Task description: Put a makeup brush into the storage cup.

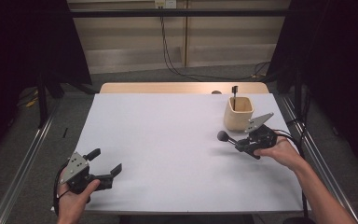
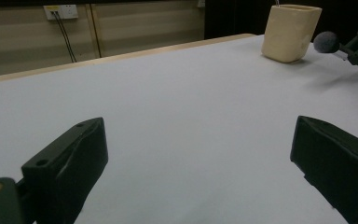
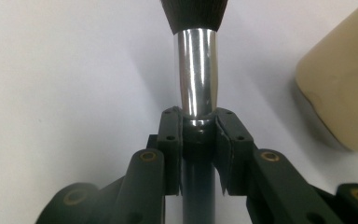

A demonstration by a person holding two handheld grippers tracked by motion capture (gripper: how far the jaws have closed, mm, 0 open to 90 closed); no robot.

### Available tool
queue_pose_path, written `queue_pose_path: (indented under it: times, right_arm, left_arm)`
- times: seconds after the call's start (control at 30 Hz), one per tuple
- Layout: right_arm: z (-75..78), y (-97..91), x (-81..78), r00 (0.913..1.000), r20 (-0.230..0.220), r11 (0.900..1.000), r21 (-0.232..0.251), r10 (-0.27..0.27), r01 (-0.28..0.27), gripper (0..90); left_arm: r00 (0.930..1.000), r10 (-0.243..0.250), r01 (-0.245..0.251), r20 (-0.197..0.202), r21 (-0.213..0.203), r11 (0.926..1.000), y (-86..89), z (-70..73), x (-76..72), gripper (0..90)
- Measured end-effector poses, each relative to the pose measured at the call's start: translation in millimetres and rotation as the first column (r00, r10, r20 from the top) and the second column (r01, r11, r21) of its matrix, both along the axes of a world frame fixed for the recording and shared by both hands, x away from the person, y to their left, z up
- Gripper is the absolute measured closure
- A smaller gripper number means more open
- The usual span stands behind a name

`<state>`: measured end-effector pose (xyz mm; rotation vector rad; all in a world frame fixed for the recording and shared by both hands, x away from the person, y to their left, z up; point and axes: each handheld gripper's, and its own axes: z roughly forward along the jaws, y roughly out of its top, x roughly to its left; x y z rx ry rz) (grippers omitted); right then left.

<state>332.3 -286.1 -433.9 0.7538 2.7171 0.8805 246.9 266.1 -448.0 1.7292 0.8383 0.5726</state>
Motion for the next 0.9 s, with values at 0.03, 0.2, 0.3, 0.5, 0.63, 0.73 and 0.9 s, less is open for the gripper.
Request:
queue_pose_path:
  times: [0.03, 0.2, 0.3, 0.5, 0.63, 0.73, 0.9]
  right_arm:
    - [0.4, -1.1, -1.4, 0.9999, 0.007, 0.9998, 0.016, -0.016, 0.016, 74.1]
    - [0.1, -4.4, -7.7, 0.9974, 0.032, 0.9958, 0.067, -0.065, 0.062, 74.1]
    - [-2.9, -8.3, -9.1, 0.9928, 0.046, 0.9904, 0.089, -0.11, 0.106, 74.1]
    - [-4.3, -9.8, -15.3, 0.9854, 0.078, 0.9764, 0.167, -0.151, 0.136, 74.1]
    - [-10.3, -8.2, -16.8, 0.9836, 0.085, 0.9749, 0.171, -0.159, 0.143, 74.1]
    - [-15.3, -8.8, -17.2, 0.9802, 0.088, 0.9689, 0.19, -0.177, 0.158, 74.1]
    - [-14.8, -12.5, -19.8, 0.9702, 0.104, 0.9495, 0.252, -0.219, 0.187, 74.1]
  left_arm:
    - [1.0, 0.0, 0.0, 0.0, 0.001, 1.0, 0.0, 0.0, 0.0, 4.0]
    - [1.0, -0.004, 0.004, 0.0, 0.002, 1.0, -1.2, 0.1, -0.1, 4.0]
    - [1.0, -0.003, 0.003, 0.0, 0.006, 1.0, -1.0, -0.1, 0.1, 4.0]
    - [1.0, -0.002, 0.002, -0.001, 0.005, 1.0, -0.4, 0.0, 0.0, 4.0]
    - [1.0, -0.005, 0.005, 0.001, 0.007, 1.0, -0.9, 0.1, -0.3, 4.0]
    - [1.0, -0.004, 0.004, -0.001, 0.006, 1.0, -1.4, -0.2, -0.5, 4.0]
    - [1.0, -0.004, 0.004, 0.001, 0.006, 1.0, -1.1, 0.1, -0.5, 4.0]
